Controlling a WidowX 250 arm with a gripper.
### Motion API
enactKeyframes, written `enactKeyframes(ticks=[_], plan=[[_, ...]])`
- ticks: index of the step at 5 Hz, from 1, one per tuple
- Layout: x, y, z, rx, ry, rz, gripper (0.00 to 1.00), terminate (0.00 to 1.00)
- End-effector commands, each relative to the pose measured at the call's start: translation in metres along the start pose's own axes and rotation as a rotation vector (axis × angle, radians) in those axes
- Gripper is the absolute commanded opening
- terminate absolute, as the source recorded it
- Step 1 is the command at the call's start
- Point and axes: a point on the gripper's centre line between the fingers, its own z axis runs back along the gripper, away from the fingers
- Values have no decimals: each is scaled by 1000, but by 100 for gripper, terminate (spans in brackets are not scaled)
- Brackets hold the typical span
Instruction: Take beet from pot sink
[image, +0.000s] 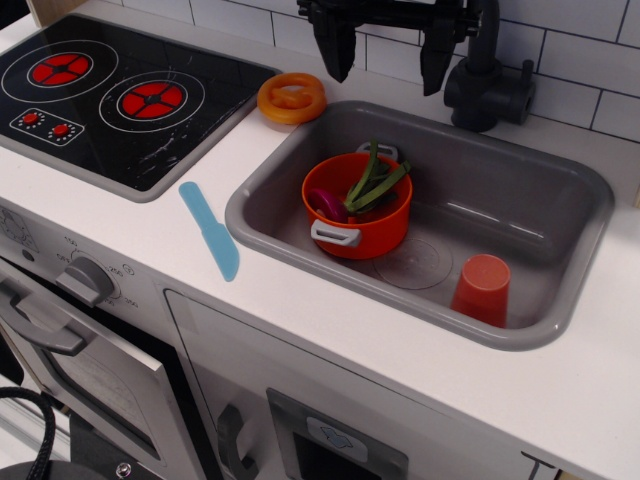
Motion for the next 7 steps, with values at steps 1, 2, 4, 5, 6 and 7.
enactKeyframes(ticks=[1,2,4,5,6,7], plan=[[0,0,0,0,0,0,100,0],[10,10,-15,-7,-17,-12,100,0],[25,28,-54,-30,3,-123,100,0],[24,30,-74,-47,11,-181,100,0],[25,32,-90,-59,18,-189,100,0],[27,33,-100,-57,37,-213,100,0]])
